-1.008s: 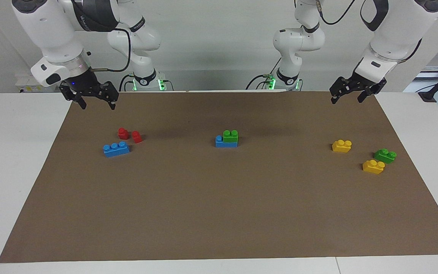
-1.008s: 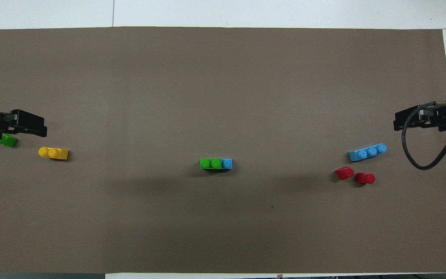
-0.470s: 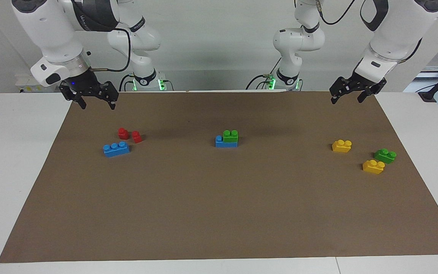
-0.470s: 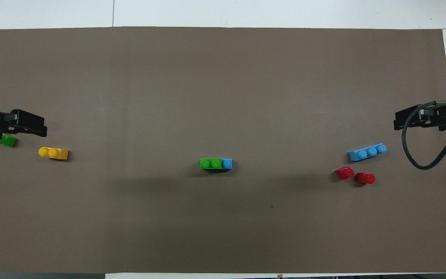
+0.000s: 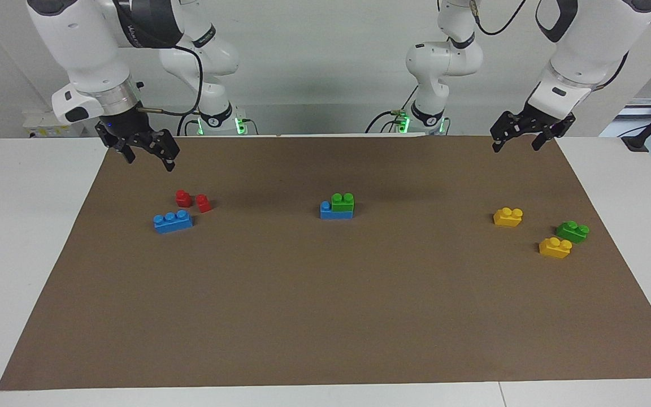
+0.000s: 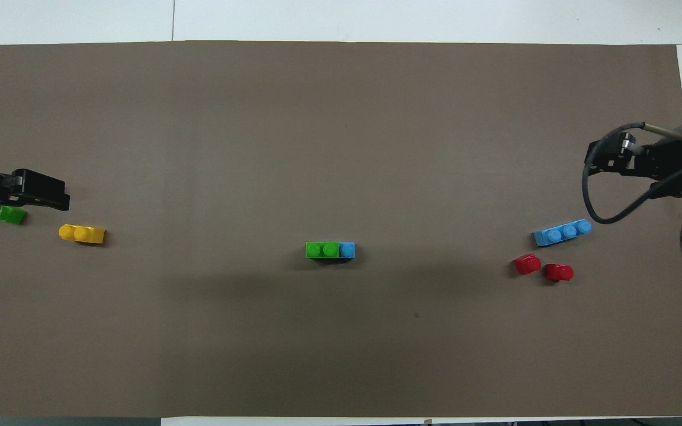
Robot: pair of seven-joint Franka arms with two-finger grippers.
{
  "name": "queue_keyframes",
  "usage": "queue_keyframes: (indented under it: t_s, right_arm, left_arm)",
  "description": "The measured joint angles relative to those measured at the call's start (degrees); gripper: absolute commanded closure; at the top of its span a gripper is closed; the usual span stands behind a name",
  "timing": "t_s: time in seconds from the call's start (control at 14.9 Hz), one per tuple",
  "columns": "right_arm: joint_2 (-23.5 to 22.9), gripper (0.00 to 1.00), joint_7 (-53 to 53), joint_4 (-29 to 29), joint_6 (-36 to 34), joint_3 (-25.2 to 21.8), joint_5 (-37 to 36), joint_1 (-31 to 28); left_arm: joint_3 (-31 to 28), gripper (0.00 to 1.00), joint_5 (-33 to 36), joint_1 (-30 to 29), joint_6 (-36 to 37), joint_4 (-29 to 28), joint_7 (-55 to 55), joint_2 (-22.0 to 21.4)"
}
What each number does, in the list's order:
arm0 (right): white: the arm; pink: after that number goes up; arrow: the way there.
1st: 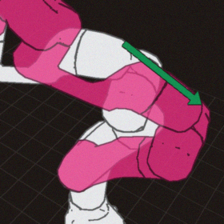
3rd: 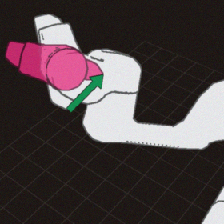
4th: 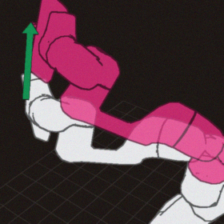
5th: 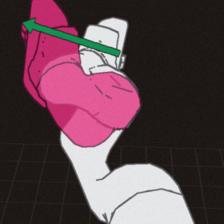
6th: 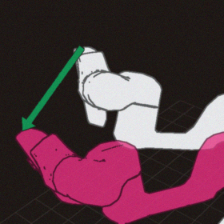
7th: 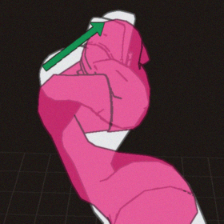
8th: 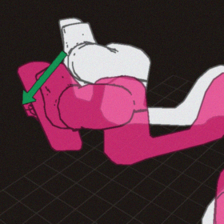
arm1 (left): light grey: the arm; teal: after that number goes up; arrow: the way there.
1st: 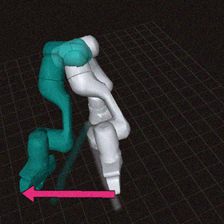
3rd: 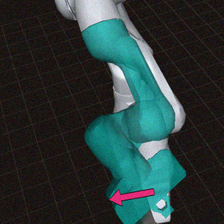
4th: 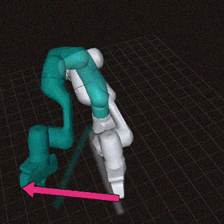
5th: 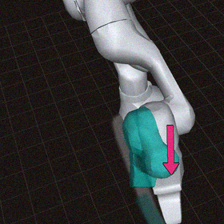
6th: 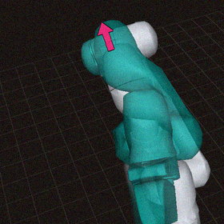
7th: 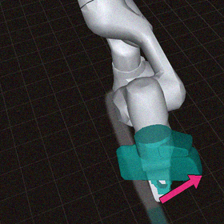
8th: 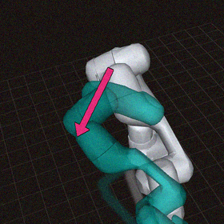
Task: Remove green block with left arm and hold with right
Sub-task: 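Move the left gripper and the right gripper toward the joined brick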
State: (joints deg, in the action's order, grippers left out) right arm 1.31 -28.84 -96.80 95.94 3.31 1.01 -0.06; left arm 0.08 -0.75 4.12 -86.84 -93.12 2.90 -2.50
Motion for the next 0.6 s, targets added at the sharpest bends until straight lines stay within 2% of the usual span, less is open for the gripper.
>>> queue_keyframes:
  t_s: [0.4, 0.6]
  right_arm:
    - [-1.18, 0.00, -27.69, -4.86, 0.42, 0.21, 12.76, 2.76]
    - [-1.18, 0.00, -36.78, -8.15, 4.04, 0.21, 15.97, 4.17]
  left_arm:
    - [0.69, 0.00, 0.00, 0.26, 0.22, -2.11, 6.60, -0.83]
    - [0.97, 0.00, 0.00, 2.86, 0.03, -5.15, 17.20, -2.32]
